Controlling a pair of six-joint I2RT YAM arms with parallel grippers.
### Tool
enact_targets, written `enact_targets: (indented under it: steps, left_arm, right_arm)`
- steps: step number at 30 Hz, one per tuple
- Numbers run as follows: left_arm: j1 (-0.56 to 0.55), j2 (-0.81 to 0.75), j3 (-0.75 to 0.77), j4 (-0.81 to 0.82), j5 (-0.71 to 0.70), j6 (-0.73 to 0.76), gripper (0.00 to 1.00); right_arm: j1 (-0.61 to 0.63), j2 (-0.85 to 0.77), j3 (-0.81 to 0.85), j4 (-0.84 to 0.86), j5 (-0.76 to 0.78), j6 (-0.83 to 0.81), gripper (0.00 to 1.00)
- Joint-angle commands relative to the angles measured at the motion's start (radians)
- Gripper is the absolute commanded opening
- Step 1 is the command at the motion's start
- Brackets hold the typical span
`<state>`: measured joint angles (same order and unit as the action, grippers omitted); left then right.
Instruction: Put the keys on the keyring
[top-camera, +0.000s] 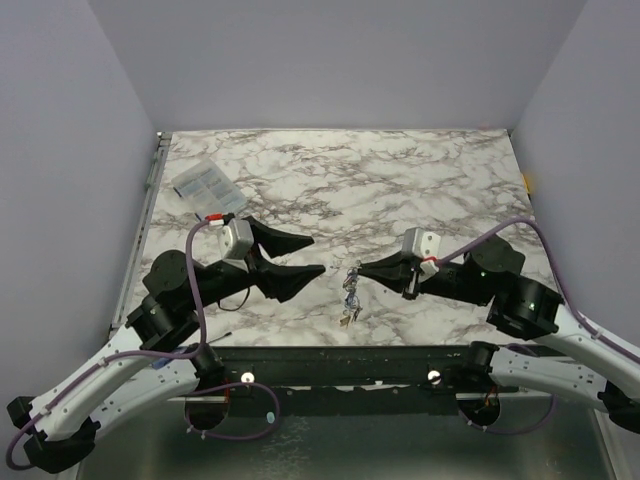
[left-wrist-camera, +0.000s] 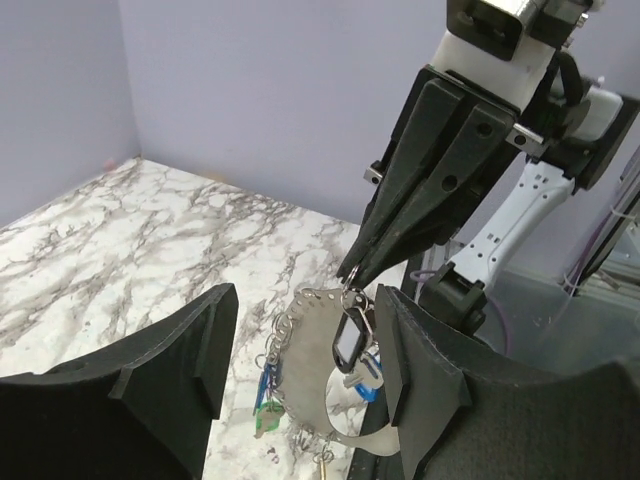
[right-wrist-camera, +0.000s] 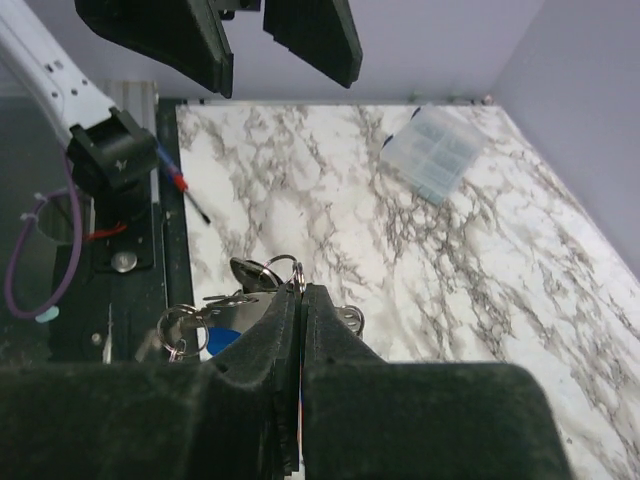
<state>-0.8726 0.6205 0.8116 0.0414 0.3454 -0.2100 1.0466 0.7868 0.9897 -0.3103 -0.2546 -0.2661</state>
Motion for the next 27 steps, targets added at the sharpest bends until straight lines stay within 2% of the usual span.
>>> enact_targets:
  steps: [1,4,7,11,19,27]
  left_arm:
    - [-0.002,-0.013,0.021,-0.032,-0.070,-0.069,0.63]
    - [-0.001,-0.011,0.027,-0.032,-0.112,-0.110,0.63]
    - [-0.002,-0.001,0.038,-0.031,-0.144,-0.146,0.64]
    - [0.000,0.033,0.069,-0.034,-0.126,-0.200,0.64]
    - [-0.002,0.052,0.098,-0.040,-0.022,-0.267,0.62]
    - [-0.001,0.129,0.168,-0.051,0.183,-0.317,0.55]
  right_arm:
    - [0.006,-0.102,-0.139,0.370,0.060,0.118,0.01]
    - [0.006,-0.160,-0.289,0.672,0.118,0.251,0.01]
    - [0.006,-0.153,-0.391,0.953,0.089,0.399,0.01]
    - [0.006,-0.108,-0.456,1.162,0.019,0.497,0.01]
    - [0.006,-0.111,-0.433,1.107,-0.022,0.520,0.01]
    - [0.006,-0.123,-0.351,0.875,-0.080,0.439,0.01]
